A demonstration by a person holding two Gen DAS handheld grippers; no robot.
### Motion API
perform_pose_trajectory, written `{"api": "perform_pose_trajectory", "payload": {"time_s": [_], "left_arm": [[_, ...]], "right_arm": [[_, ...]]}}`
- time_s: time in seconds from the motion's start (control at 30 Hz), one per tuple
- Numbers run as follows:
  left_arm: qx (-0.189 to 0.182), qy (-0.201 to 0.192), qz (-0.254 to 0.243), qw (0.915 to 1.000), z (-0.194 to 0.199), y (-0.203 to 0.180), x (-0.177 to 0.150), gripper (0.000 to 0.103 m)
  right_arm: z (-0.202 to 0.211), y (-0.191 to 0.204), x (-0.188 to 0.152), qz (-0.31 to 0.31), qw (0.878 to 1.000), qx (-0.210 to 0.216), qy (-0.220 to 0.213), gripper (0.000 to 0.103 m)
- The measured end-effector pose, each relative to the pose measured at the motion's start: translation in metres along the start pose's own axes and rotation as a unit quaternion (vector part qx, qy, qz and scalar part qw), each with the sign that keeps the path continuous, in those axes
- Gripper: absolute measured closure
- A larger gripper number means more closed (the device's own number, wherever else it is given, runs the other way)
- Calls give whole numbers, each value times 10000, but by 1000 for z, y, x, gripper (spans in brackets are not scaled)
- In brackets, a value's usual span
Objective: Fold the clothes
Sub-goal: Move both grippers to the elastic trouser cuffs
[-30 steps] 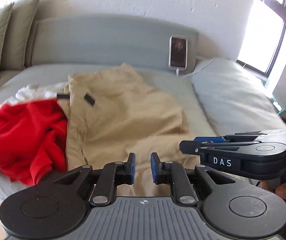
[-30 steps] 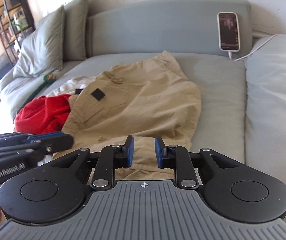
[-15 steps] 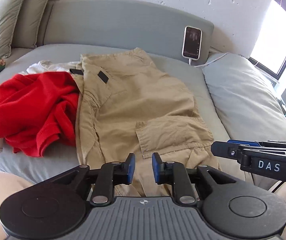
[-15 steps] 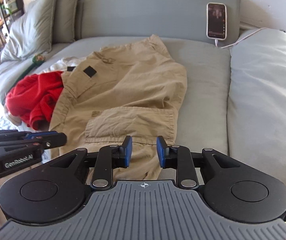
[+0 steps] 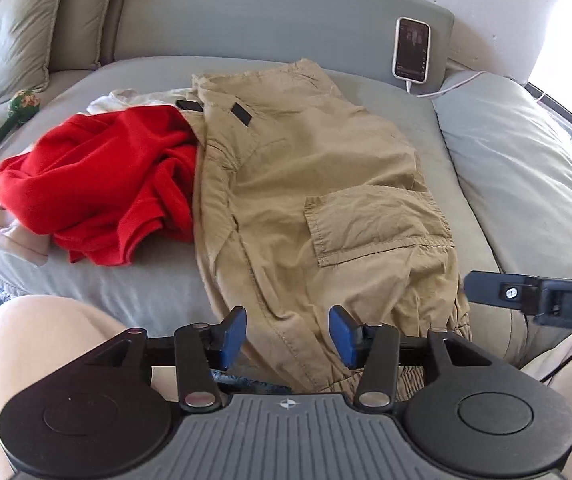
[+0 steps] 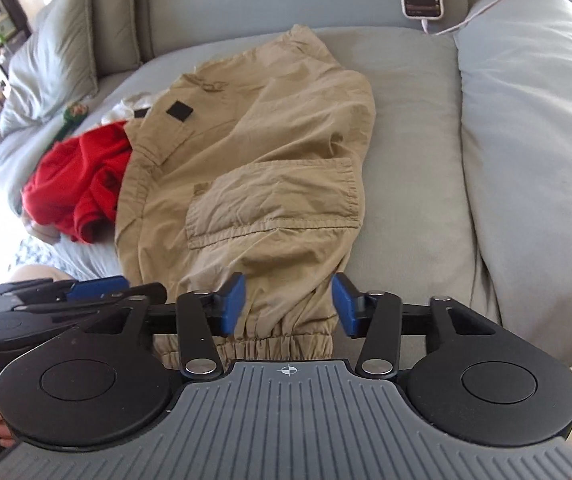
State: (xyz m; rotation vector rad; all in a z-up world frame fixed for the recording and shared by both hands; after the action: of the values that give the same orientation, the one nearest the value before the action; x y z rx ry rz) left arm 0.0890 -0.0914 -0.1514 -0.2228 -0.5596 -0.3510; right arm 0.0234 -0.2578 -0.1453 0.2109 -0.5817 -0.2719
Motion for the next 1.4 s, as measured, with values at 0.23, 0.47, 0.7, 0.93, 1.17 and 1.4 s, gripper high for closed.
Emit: {"api": "perform_pose_trajectory", "payload": {"time_s": [0.23, 0.47, 0.7, 0.93, 1.17, 1.4], "left_arm": [[-321, 58, 688, 9971, 2, 9, -10, 44], [-555, -11, 732, 9958, 1, -2, -17, 39], [-394, -51, 1152, 9925, 0, 21, -12, 38], [-315, -38, 1382, 9899, -4, 40, -9, 38], [-720, -40, 1530, 9856, -10, 57, 4, 38], [-1027, 184, 1436, 9841, -35, 44, -5, 37]], "right_arm": [[20, -32, -13, -1010, 9940, 398, -167, 35], [21, -36, -21, -1258, 9902, 564, -215, 35], [16, -40, -23, -1379, 9883, 636, -125, 35], [6, -45, -28, -1478, 9865, 704, 10, 35], [-1, -49, -28, -1422, 9867, 784, 76, 35], [-25, -56, -32, -1614, 9780, 1270, 368, 35]]}}
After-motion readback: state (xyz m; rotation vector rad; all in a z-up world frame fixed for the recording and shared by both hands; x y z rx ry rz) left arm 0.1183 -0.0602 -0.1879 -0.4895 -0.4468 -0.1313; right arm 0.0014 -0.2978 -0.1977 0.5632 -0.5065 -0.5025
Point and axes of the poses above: each gripper's, at about its wrist camera, not at the fingertips, and z roughly against the way its jaws point, y to its left, x to its top, the point moved 10 cm from there along -z, roughly the way its jaws point, and after that the axes turned 3 degrees about y, right-handed, at the moved point
